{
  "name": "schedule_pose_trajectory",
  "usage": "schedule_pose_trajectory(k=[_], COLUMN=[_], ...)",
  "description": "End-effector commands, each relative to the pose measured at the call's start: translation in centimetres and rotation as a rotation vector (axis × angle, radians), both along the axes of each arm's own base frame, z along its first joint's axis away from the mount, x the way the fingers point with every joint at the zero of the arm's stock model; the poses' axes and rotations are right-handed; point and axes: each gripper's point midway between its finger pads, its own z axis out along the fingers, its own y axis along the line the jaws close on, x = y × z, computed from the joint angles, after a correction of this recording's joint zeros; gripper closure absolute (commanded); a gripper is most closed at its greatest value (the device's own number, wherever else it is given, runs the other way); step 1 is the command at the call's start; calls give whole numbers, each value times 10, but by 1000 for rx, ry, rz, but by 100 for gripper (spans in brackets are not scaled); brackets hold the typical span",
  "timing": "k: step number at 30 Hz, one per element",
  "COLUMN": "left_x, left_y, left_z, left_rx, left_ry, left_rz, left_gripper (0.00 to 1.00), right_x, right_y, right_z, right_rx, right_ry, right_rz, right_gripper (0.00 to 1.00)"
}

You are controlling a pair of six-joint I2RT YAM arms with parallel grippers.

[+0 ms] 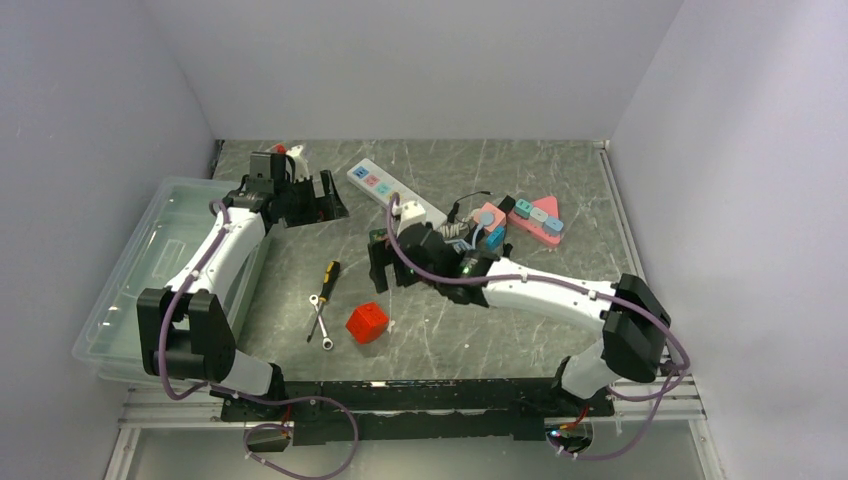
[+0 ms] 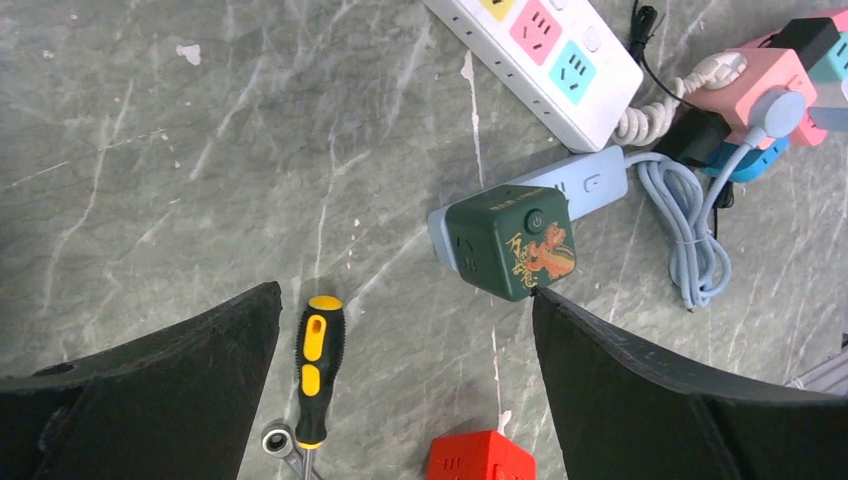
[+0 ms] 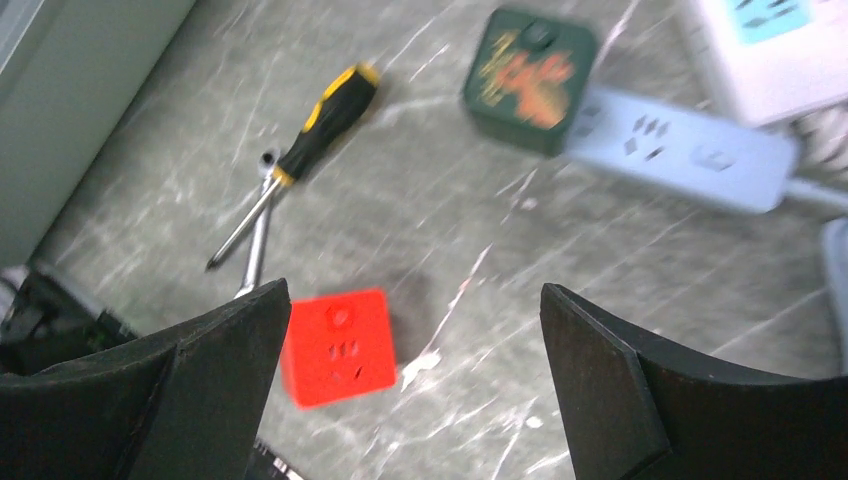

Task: Pull the plug off the socket
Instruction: Place the plug at the center of the board.

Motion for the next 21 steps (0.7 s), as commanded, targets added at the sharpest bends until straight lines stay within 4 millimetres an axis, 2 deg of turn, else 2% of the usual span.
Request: schedule_pose_trajectory(k=[1,2,5,10,17,21], left_x=[1,1,3,4,6,5], left_y=[7,8,13,9,4,1], left_z=[11,10,8,-1,-5,-5], left_rx=[19,27,43,5,-32,-50], left_ry=[-32,-29,-23,17,41,44], left_rz=[43,50,72,67,50,41], left_gripper=[0,0,0,0,0,0], right_x=[45,52,71,100,118,129], right_y=[-19,-16,-11,3,18,18], right_z=[8,11,3,-2,-22,-35], right_rx=[-82,-71,-73,-120,-171,-224], right_ry=[-44,-54,-42,-62,-56,-69], right_rz=[-70,-70,-72,-99,-111,-151], right_gripper=[0,0,0,0,0,1])
